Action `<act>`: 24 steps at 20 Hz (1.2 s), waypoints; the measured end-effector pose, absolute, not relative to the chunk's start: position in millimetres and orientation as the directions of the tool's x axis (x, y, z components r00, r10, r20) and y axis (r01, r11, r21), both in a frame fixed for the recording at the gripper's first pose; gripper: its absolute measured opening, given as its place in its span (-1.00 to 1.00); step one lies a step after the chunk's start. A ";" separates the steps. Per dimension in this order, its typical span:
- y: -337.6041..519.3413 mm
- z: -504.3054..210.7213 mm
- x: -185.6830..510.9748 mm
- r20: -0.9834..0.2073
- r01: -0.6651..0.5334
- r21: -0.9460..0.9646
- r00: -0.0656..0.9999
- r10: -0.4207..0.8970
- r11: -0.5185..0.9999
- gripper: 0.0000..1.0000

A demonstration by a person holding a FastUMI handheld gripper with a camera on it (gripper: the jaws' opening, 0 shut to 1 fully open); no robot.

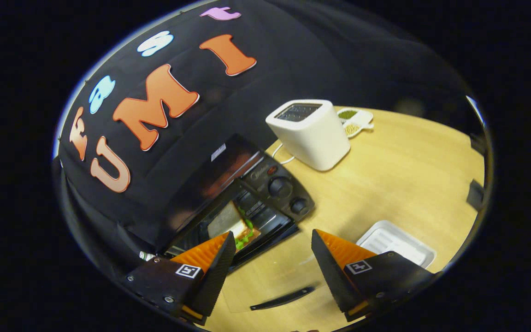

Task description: Open the toaster oven, put the food inside, and close the toaster oven door.

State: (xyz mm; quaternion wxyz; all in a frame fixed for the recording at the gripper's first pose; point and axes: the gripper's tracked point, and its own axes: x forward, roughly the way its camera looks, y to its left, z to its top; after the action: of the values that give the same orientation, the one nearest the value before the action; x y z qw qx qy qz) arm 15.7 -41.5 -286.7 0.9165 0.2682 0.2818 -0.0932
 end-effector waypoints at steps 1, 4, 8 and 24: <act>-53.0 -280.3 11.8 -0.562 0.303 0.396 0.826 -0.032 0.867 0.96; -64.8 -269.7 -5.0 -0.555 0.203 0.255 0.831 -0.029 0.945 0.96; -54.1 -293.2 -42.0 -0.603 0.044 0.044 0.798 -0.008 0.998 0.97; 39.4 -449.0 -84.7 -0.819 -0.248 -0.066 0.567 0.089 0.967 1.00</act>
State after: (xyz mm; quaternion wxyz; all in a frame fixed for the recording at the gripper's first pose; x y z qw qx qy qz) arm -84.7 39.4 -449.0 0.8809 -0.0872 0.4553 0.0956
